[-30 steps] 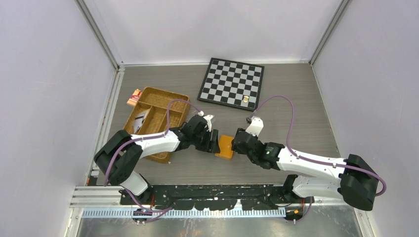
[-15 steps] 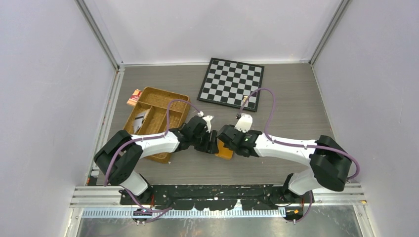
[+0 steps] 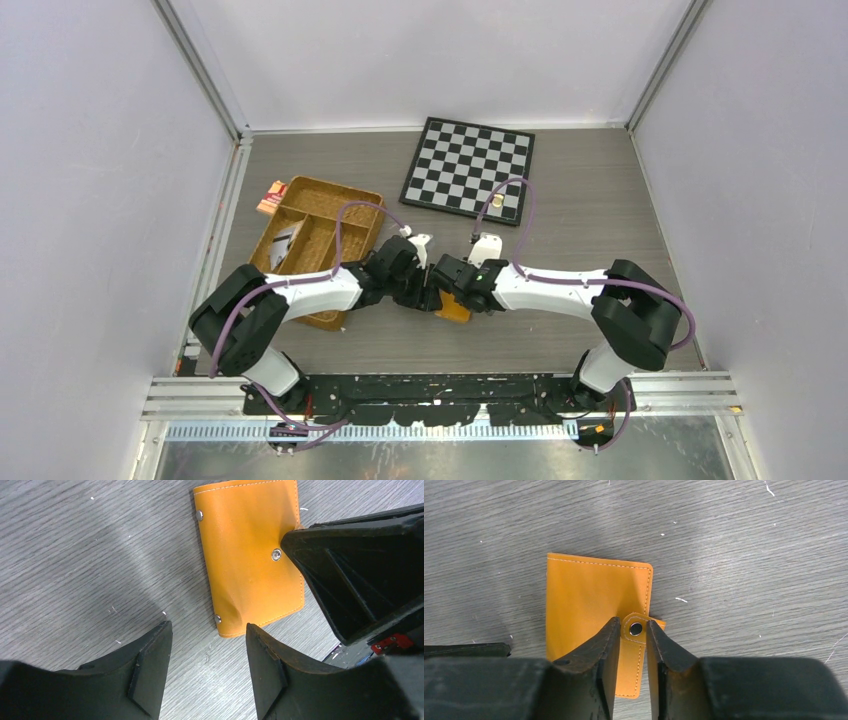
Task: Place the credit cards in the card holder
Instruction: Move the card holder to the center of the board.
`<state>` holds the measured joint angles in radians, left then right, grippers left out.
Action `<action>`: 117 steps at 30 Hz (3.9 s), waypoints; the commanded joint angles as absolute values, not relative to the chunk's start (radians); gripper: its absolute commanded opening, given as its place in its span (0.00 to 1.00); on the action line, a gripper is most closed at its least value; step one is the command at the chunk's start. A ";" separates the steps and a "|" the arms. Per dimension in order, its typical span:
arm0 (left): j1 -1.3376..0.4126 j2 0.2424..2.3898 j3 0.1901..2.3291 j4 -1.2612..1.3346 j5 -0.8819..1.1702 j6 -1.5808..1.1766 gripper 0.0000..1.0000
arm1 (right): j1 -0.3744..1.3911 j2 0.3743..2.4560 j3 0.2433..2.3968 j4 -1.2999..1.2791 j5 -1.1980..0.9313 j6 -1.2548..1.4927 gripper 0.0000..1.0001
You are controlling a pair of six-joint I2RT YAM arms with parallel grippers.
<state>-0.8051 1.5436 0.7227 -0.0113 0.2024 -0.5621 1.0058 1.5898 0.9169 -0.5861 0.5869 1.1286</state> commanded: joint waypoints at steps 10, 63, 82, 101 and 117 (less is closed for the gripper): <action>-0.812 1.510 0.721 0.029 0.175 -0.530 0.58 | 1.008 1.552 0.924 -0.603 0.635 1.163 0.06; -0.893 1.742 0.852 -0.047 -0.014 -0.428 0.31 | 1.006 1.342 0.600 -0.142 0.589 0.990 0.01; -0.893 1.746 0.854 -0.045 -0.017 -0.422 0.31 | 1.008 1.368 0.593 -0.066 0.567 0.959 0.01; -0.893 1.741 0.853 -0.046 -0.021 -0.417 0.30 | 1.002 1.436 0.602 -0.042 0.545 0.963 0.00; -0.893 1.744 0.851 -0.044 -0.018 -0.419 0.28 | 0.956 1.535 0.646 -0.140 0.499 1.020 0.01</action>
